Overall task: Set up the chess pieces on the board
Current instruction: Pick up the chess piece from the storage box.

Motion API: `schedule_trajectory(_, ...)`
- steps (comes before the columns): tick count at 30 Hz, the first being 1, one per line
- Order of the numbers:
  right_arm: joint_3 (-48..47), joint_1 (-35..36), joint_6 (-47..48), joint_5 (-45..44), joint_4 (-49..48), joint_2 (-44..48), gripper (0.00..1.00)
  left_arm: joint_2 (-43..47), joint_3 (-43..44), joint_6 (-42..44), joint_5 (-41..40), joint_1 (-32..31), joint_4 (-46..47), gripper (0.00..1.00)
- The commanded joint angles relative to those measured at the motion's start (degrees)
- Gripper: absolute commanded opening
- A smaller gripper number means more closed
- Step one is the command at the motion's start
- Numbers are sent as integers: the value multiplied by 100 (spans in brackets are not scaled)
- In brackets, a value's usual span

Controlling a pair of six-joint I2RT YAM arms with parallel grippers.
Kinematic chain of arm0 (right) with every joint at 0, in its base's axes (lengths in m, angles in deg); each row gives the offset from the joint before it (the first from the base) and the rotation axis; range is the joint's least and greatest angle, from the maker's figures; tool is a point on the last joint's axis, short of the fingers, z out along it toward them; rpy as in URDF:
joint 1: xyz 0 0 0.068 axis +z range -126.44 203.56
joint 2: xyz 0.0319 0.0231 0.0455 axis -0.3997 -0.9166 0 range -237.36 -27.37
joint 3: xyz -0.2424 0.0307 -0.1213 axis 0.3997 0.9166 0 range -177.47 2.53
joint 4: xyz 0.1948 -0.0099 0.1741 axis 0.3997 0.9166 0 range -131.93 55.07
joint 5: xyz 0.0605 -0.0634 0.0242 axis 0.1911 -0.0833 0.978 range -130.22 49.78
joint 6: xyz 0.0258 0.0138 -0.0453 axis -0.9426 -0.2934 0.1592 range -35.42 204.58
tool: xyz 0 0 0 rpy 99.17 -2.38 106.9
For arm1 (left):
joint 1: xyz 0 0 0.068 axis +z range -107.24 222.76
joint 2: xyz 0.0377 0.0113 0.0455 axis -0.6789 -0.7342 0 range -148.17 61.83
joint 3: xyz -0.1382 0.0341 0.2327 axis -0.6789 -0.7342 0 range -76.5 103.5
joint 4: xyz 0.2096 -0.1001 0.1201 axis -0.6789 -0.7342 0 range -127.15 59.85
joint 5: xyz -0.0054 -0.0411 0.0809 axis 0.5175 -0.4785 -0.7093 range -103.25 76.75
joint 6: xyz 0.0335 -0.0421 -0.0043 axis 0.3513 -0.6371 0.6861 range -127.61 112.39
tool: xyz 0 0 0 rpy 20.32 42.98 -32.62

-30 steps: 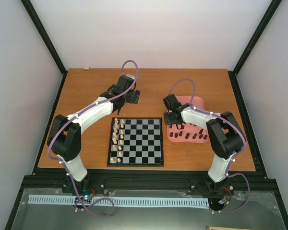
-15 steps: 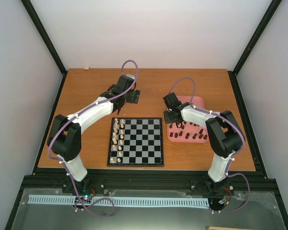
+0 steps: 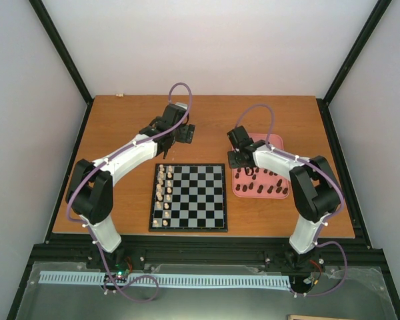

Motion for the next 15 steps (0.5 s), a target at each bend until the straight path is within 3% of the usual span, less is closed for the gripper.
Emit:
schedule_trajectory(1,-58,-32,-62,33,85,163,21,-54,226,-56,-56,23,-46,100)
schedule_trajectory(10,256,-36,-154,105,74,168,28,-64,231,-65,-46,22,-46,100)
schedule_trajectory(15,345,-32,-167,101,39,162,28,-59,230,-73,-49,22,-45,100)
